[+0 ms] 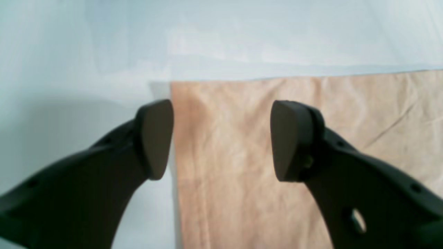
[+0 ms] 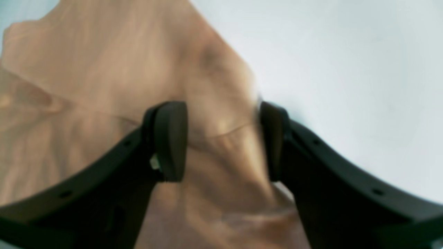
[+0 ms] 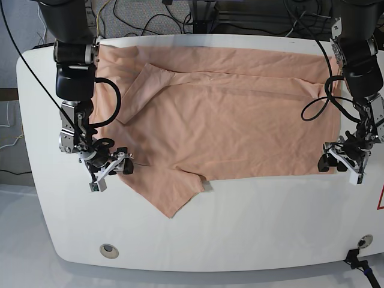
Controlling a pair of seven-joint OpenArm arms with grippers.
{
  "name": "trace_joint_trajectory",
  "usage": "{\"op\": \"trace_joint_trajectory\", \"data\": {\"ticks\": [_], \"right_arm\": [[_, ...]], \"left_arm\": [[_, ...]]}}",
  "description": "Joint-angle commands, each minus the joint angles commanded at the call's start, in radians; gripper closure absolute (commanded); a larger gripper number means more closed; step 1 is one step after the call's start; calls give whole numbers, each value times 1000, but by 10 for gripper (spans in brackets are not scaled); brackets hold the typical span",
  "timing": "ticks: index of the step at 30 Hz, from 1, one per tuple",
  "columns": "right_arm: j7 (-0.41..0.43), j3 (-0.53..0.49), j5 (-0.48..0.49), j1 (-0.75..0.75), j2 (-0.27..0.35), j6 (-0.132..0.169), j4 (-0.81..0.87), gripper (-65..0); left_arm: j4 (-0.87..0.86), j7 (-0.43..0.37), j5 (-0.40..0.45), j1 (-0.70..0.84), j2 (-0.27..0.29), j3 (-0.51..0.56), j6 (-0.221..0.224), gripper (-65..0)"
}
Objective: Fold the T-shirt properly
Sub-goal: 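Lower both grippers and pinch the shirt's hem-side edge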
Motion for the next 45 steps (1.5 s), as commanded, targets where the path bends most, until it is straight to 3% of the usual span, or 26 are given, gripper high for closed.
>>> {"op": "trace_joint_trajectory", "data": {"ticks": [4, 13, 18, 20, 23, 31, 34, 42, 45], "right_arm": [[2, 0, 0, 2, 0, -2, 9, -270], [5, 0, -2, 2, -2, 2, 9, -83], [5, 0, -2, 2, 0, 2, 9, -83], [5, 0, -2, 2, 0, 2, 9, -82], [5, 0, -2, 0, 2, 2, 9, -80], [5, 0, -2, -2, 0, 2, 9, -79], [5, 0, -2, -2, 2, 2, 9, -79], [5, 0, -2, -2, 3, 2, 9, -79], [5, 0, 0, -2, 3, 3, 9, -79]], "left_arm": [[-3, -2, 0, 2, 0, 0, 2, -415], [-8, -2, 0, 2, 0, -3, 17, -417], [-44, -2, 8, -6, -2, -2, 80, -419], [-92, -2, 60, -43, -2, -2, 101, -419], [-144, -3, 130, -77, 6, -2, 100, -419], [-203, -54, 135, -89, 29, -2, 95, -419], [-203, -52, 135, -86, 41, -2, 57, -416], [-198, -54, 133, -83, 55, -2, 23, -412], [-196, -68, 132, -84, 55, -2, 25, -322]]}}
